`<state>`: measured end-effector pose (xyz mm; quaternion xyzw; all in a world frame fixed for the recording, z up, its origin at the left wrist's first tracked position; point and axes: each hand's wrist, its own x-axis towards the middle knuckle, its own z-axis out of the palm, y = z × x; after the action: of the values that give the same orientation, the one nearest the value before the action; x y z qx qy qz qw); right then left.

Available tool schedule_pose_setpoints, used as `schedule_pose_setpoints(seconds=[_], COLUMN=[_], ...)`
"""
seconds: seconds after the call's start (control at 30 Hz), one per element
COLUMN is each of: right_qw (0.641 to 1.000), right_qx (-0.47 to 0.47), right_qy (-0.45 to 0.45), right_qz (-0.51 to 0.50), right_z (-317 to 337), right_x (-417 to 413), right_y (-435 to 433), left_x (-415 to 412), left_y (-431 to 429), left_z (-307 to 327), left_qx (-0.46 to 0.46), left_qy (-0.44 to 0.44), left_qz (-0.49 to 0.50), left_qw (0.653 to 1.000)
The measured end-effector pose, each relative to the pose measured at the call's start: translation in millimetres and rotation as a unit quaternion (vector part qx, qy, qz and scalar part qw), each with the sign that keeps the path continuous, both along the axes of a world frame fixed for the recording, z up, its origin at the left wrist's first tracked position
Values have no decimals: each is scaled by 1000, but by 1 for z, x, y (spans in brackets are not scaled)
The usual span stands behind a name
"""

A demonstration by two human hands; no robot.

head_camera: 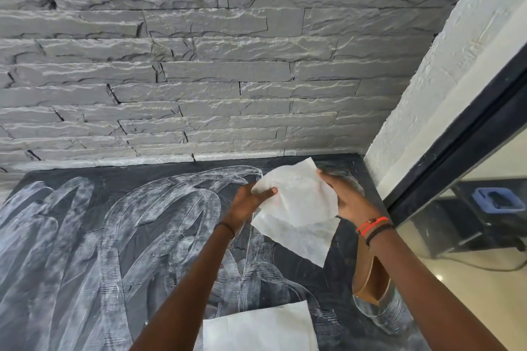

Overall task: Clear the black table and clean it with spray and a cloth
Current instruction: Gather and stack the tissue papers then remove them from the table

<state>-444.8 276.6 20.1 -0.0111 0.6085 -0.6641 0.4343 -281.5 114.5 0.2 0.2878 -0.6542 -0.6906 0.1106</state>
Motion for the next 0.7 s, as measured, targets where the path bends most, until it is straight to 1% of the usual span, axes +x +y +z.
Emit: schedule_pose_setpoints(seconds=[0.07,0.13,0.23,0.3,0.37,0.4,0.53,0.63,0.7], right_qw=[999,998,998,997,992,989,987,977,966], right_qx=[1,13,35,16,-38,-51,-51,-97,-105], right_qy=[-14,-8,1,-34,-83,-103,-122,-175,-228], right_qz=[45,68,59,70,90,89,90,76,59], right_z=[1,-7,-9,-10,-7,-10,-25,-41,-54], right_x=[18,32,58,74,96,102,138,162,175], right_y=[8,13,28,39,53,56,74,88,98], left_x=[11,23,47,63,82,87,125,157,176], left_y=[5,9,16,21,28,28,37,42,48], left_z=[8,11,13,10,7,4,-5,-12,-13], left_qx=[27,40,53,57,71,77,95,107,118], left_qy=[10,-1,-31,-45,-59,-65,-111,-143,-156], left_qz=[-16,-35,-52,-62,-52,-48,-66,-89,-95], left_qw=[999,999,997,995,994,994,987,980,976])
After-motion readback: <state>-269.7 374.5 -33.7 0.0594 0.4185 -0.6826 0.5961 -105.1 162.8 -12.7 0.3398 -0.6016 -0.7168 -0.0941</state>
